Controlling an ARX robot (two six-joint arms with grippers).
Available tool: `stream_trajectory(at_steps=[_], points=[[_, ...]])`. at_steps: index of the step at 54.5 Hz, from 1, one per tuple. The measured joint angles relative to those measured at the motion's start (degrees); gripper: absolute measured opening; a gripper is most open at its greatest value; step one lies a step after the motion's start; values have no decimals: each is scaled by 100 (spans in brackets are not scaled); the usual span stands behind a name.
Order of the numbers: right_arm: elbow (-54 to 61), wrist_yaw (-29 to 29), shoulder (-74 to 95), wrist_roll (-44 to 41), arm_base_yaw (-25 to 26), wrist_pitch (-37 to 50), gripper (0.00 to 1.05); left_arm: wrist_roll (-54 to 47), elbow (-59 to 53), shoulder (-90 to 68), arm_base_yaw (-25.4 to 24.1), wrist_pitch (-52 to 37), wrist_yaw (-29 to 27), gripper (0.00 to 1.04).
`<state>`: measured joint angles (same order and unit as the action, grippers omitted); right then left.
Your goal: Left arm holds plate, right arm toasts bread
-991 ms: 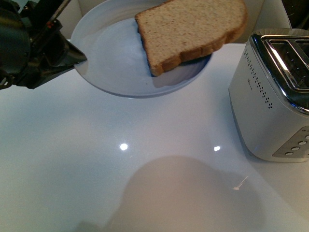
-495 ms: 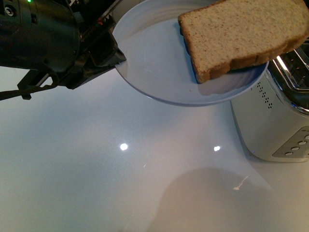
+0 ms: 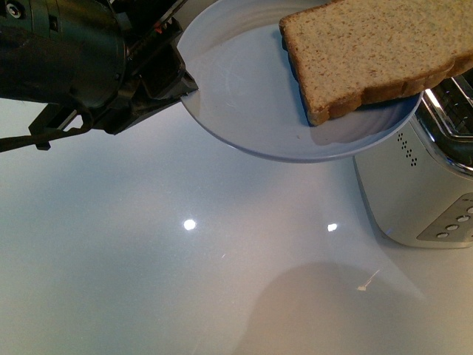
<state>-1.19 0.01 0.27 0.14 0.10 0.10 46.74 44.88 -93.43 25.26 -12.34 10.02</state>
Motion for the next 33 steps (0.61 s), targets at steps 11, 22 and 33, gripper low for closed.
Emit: stream_trajectory(at_steps=[11,22,33], points=[[0,0,0,2,0,0,96,0,0,0,0,0,0,3],[0,0,0,0,0,0,96,0,0,2,0,0,0,3],[0,0,0,0,0,0,96,0,0,2,0,0,0,3]])
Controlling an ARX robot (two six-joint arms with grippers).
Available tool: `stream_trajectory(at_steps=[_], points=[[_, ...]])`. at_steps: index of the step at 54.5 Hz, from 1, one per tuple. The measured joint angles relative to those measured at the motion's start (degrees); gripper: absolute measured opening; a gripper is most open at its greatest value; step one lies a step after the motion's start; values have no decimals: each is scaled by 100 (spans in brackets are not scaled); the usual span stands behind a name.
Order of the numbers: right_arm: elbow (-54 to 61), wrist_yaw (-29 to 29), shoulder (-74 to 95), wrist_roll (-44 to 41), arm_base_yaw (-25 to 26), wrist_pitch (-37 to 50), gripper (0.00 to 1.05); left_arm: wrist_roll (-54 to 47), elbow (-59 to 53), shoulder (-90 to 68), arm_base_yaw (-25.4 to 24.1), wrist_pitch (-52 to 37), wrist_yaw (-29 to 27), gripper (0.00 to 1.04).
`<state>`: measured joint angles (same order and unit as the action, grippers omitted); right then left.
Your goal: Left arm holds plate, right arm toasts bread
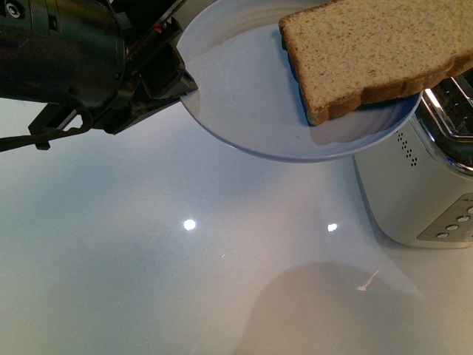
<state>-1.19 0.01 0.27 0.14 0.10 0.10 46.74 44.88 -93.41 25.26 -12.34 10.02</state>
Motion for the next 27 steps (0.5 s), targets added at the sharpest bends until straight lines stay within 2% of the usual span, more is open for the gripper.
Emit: stream_trajectory(at_steps=[3,5,6,11,19,27], points=[[-24,-76,57,2,15,-90,96,0,0,0,0,0,0,3],[-256,-455,315,0,122,-728,96,0,0,0,-2,0,0,3],[-538,-713,756,-2,251,-1429,96,0,0,0,-4,0,-2,3],[-833,-1014,1521,-74,538,-2527,96,-4,0,9,4,0,26,3],[-951,-1473,1867,-151,1021,-2337,96,-11,-2,11,-11,2,-4,3],[-1062,-1451,2708,26,975,-1458,96,-11,-2,11,-11,2,2,3]])
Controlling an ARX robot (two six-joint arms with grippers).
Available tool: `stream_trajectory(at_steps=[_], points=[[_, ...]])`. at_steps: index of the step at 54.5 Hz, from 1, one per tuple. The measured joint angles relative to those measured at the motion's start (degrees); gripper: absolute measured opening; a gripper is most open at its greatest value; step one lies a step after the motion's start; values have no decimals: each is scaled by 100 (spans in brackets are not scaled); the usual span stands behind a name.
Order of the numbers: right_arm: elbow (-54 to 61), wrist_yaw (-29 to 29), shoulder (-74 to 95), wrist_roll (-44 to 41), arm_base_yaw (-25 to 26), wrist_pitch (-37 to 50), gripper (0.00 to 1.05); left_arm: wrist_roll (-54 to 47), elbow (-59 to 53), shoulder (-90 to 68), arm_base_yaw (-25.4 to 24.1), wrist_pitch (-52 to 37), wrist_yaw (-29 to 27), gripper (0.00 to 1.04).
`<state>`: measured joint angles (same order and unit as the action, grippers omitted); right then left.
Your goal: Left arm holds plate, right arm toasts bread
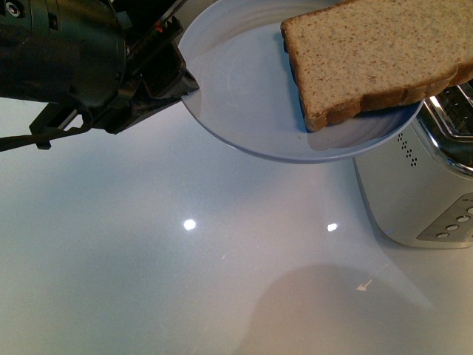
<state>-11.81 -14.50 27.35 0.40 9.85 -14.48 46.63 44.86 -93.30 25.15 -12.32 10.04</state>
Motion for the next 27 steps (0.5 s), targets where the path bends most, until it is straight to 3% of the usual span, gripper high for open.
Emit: stream_trajectory(at_steps=[12,27], points=[[-839,181,2028,1196,-638,1703,96,0,0,0,-2,0,0,3],[-1840,-195,3687,2824,-1102,2365,96,-2,0,0,-2,0,0,3]])
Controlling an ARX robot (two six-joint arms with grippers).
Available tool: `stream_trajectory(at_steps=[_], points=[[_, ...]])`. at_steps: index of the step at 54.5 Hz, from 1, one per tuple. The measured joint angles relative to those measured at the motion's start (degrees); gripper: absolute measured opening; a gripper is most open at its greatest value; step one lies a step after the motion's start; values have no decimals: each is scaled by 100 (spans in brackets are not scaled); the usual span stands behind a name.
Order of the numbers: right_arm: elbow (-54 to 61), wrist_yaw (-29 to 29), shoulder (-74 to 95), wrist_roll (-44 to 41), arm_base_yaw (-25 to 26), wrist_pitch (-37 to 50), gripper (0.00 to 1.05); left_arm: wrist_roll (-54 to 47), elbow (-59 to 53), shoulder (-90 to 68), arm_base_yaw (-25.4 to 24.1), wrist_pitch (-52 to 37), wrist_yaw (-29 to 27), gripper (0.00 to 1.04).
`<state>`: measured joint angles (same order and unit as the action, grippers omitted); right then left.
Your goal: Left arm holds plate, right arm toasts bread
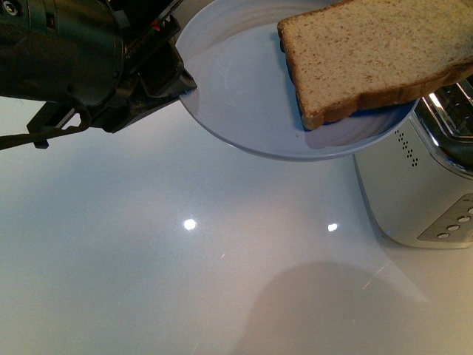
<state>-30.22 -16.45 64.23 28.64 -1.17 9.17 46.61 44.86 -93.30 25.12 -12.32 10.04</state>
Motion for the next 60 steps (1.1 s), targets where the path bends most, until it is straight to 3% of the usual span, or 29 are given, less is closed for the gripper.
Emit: stream_trajectory(at_steps=[8,21,50,60], points=[[-214,-275,514,916,-240,317,96,0,0,0,0,0,0,3],[-262,-310,850,1687,-492,586,96,2,0,0,0,0,0,3],[-258,-243,1043,2140,-782,730,96,2,0,0,0,0,0,3],[-197,-245,1045,2203,-798,734,71,0,0,0,0,0,0,3]])
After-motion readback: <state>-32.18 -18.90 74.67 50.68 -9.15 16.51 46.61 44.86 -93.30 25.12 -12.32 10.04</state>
